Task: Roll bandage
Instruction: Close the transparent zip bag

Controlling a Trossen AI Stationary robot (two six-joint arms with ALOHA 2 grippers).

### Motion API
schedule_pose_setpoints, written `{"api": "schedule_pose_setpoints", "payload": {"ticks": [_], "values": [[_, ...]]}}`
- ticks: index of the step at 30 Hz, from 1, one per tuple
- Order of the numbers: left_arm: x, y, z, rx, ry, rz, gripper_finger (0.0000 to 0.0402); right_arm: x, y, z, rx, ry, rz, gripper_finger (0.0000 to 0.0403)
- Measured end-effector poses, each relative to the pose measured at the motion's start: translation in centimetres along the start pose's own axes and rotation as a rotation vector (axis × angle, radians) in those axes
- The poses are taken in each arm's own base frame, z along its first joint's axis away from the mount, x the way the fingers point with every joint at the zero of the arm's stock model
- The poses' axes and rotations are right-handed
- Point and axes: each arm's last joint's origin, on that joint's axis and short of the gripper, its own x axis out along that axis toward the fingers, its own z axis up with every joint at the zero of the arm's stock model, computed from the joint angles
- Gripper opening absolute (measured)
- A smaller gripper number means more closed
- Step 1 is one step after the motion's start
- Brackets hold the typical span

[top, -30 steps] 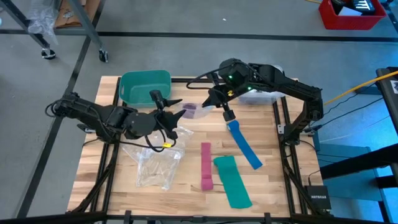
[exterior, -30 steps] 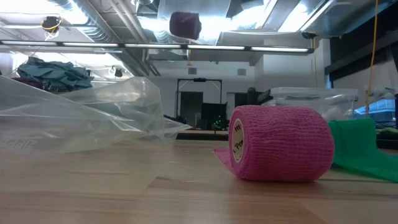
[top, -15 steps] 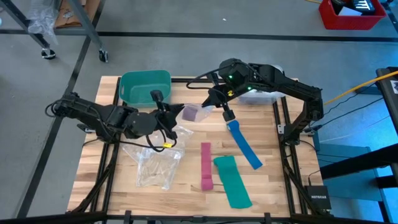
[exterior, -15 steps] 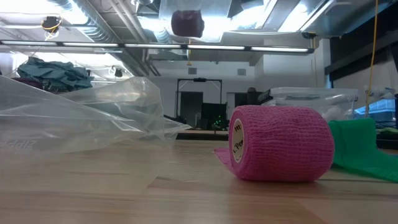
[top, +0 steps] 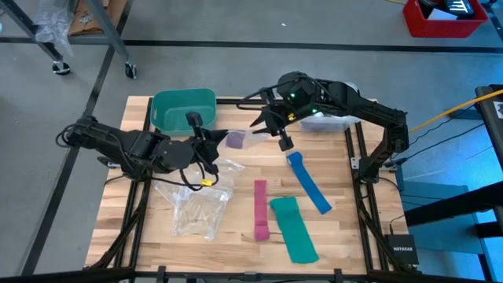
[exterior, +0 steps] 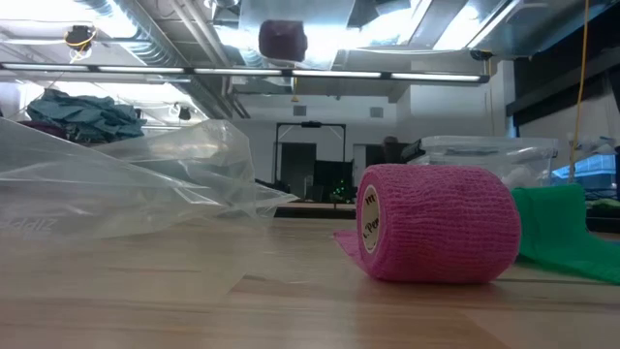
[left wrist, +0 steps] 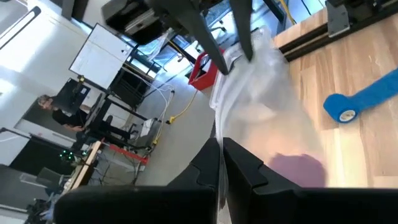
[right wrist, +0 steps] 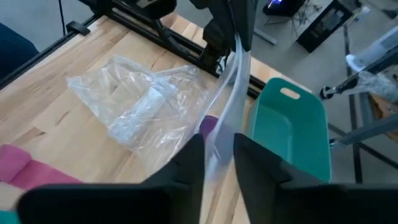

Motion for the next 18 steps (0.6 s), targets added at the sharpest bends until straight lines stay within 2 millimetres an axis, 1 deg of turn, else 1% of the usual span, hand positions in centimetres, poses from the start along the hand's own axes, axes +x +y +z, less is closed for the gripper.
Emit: {"api": "schedule_pose_setpoints", "payload": {"ticks": [5, 9, 13, 18], "values": [[-1.0, 1.3, -0.8, -0.068, 0.008, 0.004, 0.0001, 0.0, -0.2, 0.0, -0.019, 0.025, -0.043, 0.0138], [-1.7, 2.4, -1.3, -0.132, 0.003, 0.007, 0.0001, 0.0, -0.2, -0.2, -0.017, 0.043, -0.056, 0.0162], [-2.3, 3.3, -1.9, -0.158, 0.004, 0.008, 0.0, 0.0, -0.1, -0.2, -0.014, 0.052, -0.05, 0.0174], [-2.6, 3.5, -2.1, -0.161, 0.006, 0.007, 0.0, -0.1, 0.2, -0.6, -0.001, 0.088, -0.02, 0.0173]]}}
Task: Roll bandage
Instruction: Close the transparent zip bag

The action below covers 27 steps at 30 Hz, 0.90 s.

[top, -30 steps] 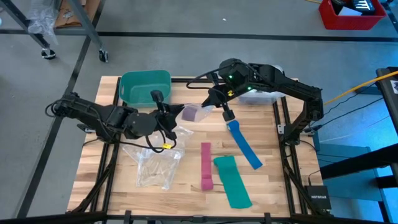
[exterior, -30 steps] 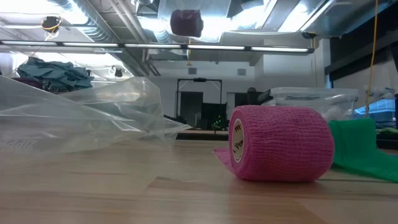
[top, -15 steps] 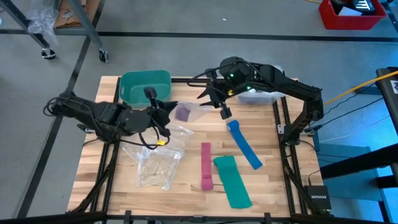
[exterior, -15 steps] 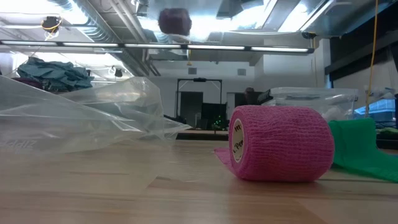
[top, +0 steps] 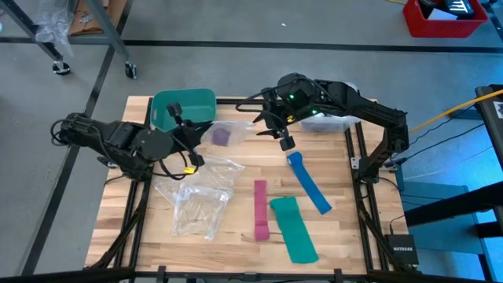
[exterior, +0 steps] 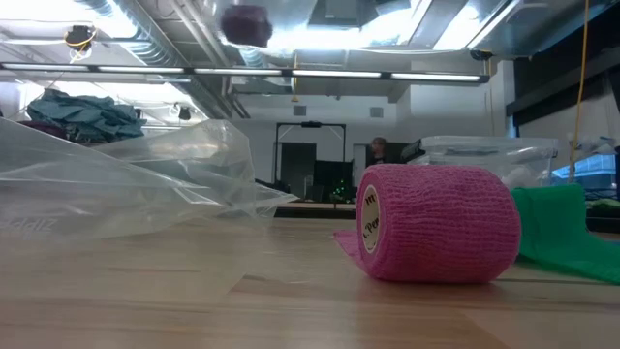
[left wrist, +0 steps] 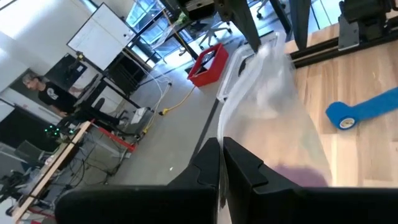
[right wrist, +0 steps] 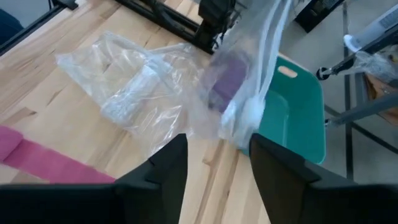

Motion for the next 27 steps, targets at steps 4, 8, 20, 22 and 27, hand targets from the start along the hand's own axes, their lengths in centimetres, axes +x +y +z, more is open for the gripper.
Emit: {"api": "schedule_pose_setpoints", "payload": {"ticks": [4, 8, 20, 22, 27], "values": [[0.03, -0.05, 0.0, 0.002, 0.001, -0.001, 0.0, 0.0, 0.03, -0.03, 0.002, 0.002, 0.005, 0.0173], [0.04, -0.07, 0.0, -0.006, 0.002, -0.001, 0.0, 0.0, -0.1, 0.17, 0.003, -0.019, -0.008, 0.0173], [0.05, -0.08, 0.0, -0.021, 0.002, -0.001, 0.0, 0.01, -0.12, 0.19, 0.033, -0.021, -0.009, 0.0121], [0.05, -0.1, 0.0, -0.021, 0.002, -0.003, 0.0, 0.01, -0.13, 0.2, 0.032, -0.022, -0.01, 0.01], [0.06, -0.17, 0.03, -0.023, -0.005, -0.025, 0.0, 0.01, -0.23, 0.34, 0.028, -0.037, -0.02, 0.006]]}}
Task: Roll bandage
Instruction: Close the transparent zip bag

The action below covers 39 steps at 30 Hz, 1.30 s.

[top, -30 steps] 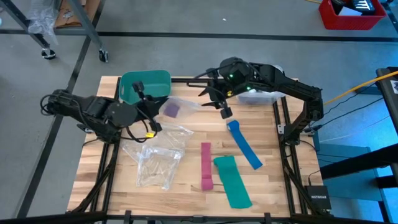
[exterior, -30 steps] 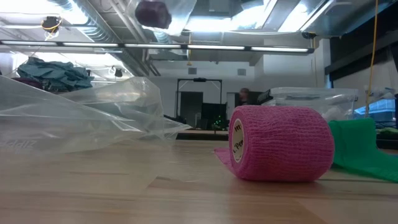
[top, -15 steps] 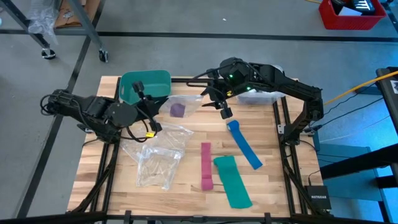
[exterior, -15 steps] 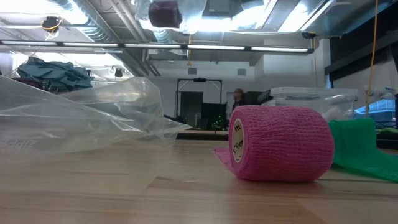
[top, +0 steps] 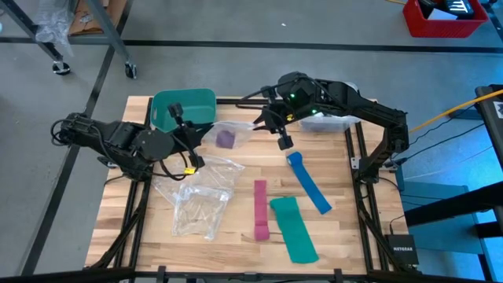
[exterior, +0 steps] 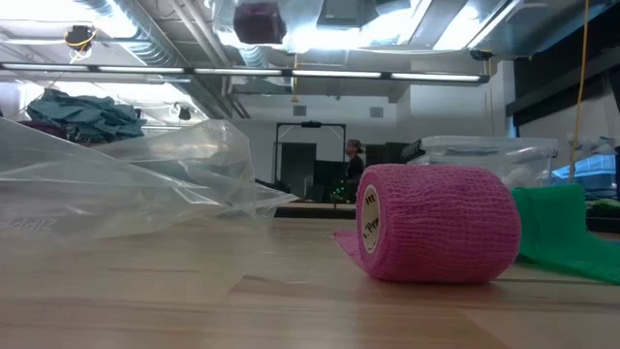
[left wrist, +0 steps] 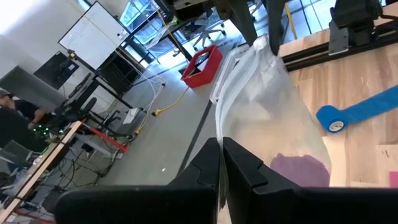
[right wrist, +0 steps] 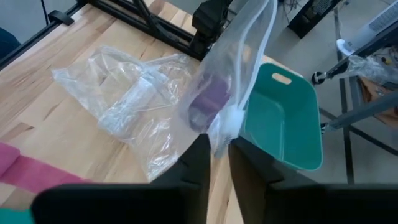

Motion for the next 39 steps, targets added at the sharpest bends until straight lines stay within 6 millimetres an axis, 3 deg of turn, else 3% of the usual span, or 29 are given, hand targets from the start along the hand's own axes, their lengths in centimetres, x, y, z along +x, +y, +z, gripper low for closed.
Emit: {"api": "schedule_pose_setpoints", "payload": {"ticks": [12, 18, 24, 29, 33, 39], "values": [[0.0, 0.0, 0.0, -0.004, -0.001, -0.002, 0.0, 0.0, -0.1, 0.1, -0.005, -0.015, -0.01, 0.001], [0.0, 0.0, 0.0, -0.003, -0.001, -0.003, 0.0003, 0.0, -0.1, 0.1, -0.011, 0.006, -0.032, 0.0005], [0.0, 0.0, 0.2, -0.041, -0.011, -0.003, 0.0034, -0.1, -0.1, -0.8, -0.001, 0.151, -0.112, 0.0004], [0.1, -0.1, 0.4, -0.145, -0.032, -0.049, 0.0084, -0.2, 0.2, -1.7, 0.001, 0.278, -0.135, 0.0003], [1.4, -1.0, 0.5, -0.214, -0.014, -0.096, 0.0124, -0.3, 0.5, -2.1, 0.005, 0.334, -0.113, 0.0002], [5.5, -3.7, 0.8, -0.218, 0.05, -0.047, 0.0149, -0.4, 0.7, -2.3, 0.006, 0.351, -0.101, 0.0001]]}}
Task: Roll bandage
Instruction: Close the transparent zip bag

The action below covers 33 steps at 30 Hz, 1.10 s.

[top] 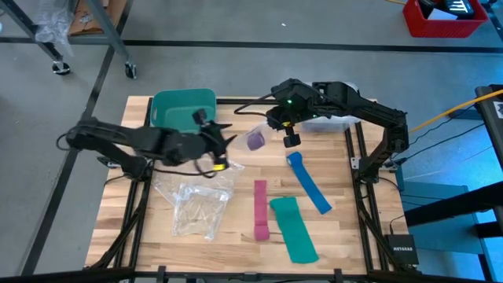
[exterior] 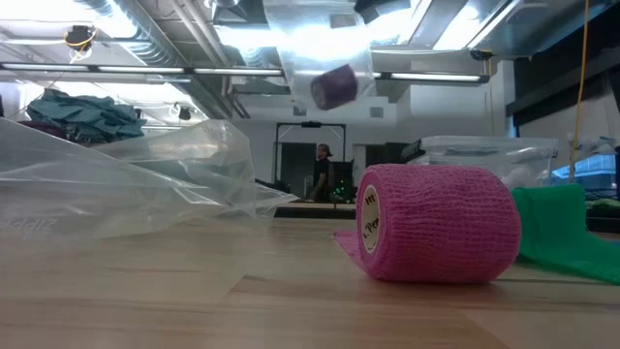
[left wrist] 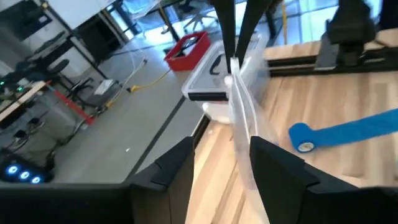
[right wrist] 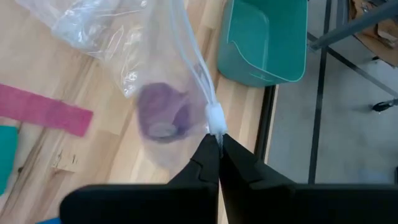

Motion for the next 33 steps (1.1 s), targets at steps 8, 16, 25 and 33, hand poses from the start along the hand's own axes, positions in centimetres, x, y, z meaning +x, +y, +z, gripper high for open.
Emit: {"api": "schedule_pose_setpoints", "payload": {"ticks": [8, 16, 25, 33], "values": [[6.6, -3.1, -0.4, -0.03, 0.016, 0.081, 0.015, 0.0, 0.1, 0.0, -0.079, -0.009, 0.023, 0.0001], [8.2, -3.2, 0.6, -0.11, -0.086, 0.07, 0.015, 0.0, 0.2, 0.0, -0.156, -0.029, 0.046, 0.0001], [8.1, -2.8, 1.0, -0.105, -0.126, 0.038, 0.015, 0.0, -0.1, 0.4, -0.185, -0.062, 0.017, 0.0001], [5.7, -1.3, 1.6, -0.09, -0.14, 0.023, 0.015, -0.6, 1.0, -0.6, -0.153, -0.048, 0.219, 0.0001]]}}
